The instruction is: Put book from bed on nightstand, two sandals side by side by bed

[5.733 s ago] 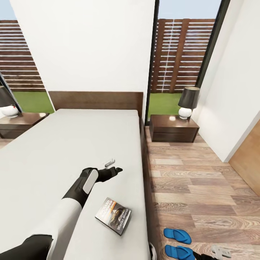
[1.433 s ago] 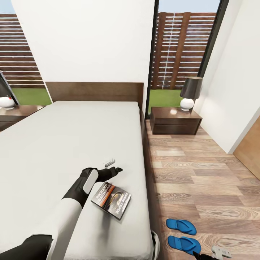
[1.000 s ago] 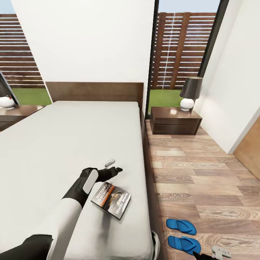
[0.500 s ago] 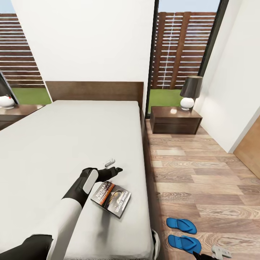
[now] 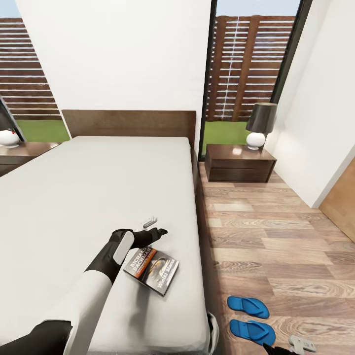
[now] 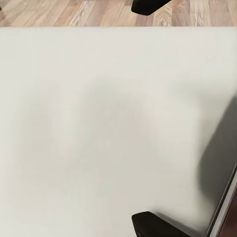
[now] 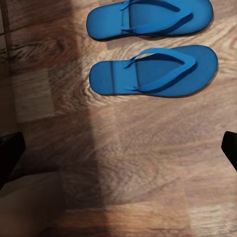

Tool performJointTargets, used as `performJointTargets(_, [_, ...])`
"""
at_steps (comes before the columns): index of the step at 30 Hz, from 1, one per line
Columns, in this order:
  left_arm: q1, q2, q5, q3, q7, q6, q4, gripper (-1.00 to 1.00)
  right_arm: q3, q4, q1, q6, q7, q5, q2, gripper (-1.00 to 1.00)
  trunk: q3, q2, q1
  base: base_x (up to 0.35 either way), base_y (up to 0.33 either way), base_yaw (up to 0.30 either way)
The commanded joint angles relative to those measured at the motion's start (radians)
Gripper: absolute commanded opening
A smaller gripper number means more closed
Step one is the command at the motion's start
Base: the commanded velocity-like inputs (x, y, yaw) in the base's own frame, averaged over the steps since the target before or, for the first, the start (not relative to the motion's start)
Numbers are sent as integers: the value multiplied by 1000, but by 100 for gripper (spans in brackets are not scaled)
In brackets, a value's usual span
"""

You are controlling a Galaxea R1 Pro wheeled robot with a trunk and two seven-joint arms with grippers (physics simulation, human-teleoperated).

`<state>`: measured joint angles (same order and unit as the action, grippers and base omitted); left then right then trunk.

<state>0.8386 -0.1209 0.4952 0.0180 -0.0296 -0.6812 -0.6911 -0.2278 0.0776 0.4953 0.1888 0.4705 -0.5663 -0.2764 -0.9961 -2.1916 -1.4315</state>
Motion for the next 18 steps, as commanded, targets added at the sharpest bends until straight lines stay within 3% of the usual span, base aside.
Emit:
performJointTargets(1, [0,0,-1,2,-3,-4,-1,100,-8,5,2,6,6,-9,0,100,-1,0,0,0,0,0])
performJointTargets(18, [0,0,-1,2,-3,-4,0,100,-8,5,2,6,7,-9,0,100,-1,0,0,0,0,0])
